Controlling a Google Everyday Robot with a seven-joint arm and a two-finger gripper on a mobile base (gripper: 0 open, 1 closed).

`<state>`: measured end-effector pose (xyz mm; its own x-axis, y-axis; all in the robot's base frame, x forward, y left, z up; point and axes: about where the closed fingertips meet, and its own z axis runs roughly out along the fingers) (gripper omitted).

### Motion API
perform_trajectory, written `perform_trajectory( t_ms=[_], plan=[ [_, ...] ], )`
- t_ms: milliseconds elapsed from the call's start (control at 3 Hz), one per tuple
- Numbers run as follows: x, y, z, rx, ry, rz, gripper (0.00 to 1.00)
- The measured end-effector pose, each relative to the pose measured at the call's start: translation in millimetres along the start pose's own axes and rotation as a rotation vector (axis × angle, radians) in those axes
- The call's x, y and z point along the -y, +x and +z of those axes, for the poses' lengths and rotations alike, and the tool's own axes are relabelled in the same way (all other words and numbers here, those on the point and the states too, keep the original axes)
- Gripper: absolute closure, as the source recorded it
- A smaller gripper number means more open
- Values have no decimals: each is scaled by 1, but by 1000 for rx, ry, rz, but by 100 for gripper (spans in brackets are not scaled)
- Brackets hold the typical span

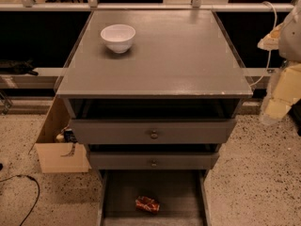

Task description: Pick coke can from bottom drawer and place on counter

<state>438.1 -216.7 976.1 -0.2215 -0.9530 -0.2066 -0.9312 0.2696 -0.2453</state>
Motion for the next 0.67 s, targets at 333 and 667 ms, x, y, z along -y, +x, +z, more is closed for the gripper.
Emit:
perform_trajectory(
  t_ms=[333,667],
  plan=[
    [1,4,1,10,4,9,0],
    [10,31,16,73,11,75,0]
  ],
)
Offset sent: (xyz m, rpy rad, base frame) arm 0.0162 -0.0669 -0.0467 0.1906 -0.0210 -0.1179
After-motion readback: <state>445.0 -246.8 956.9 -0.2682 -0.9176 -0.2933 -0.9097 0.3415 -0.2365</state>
